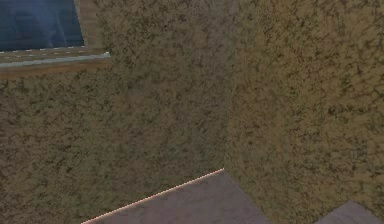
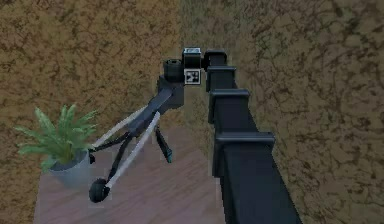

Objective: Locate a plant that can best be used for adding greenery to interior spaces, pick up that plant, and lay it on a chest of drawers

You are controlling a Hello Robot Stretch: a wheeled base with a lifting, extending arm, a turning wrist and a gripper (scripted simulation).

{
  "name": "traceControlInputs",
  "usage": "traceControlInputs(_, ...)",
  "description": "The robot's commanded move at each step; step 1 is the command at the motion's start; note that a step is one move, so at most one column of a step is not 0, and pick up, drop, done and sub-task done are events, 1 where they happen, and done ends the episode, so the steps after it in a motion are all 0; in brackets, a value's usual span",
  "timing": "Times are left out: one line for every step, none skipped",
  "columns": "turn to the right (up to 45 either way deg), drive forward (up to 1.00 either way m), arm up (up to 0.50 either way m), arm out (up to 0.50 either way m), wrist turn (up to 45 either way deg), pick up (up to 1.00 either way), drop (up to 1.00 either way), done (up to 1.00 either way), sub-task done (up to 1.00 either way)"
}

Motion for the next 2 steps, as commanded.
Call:
traceControlInputs(0.0, 0.0, 0.0, 0.0, 45.0, 0.0, 0.0, 0.0, 0.0)
traceControlInputs(0.0, 0.0, 0.0, 0.0, 45.0, 0.0, 0.0, 0.0, 0.0)
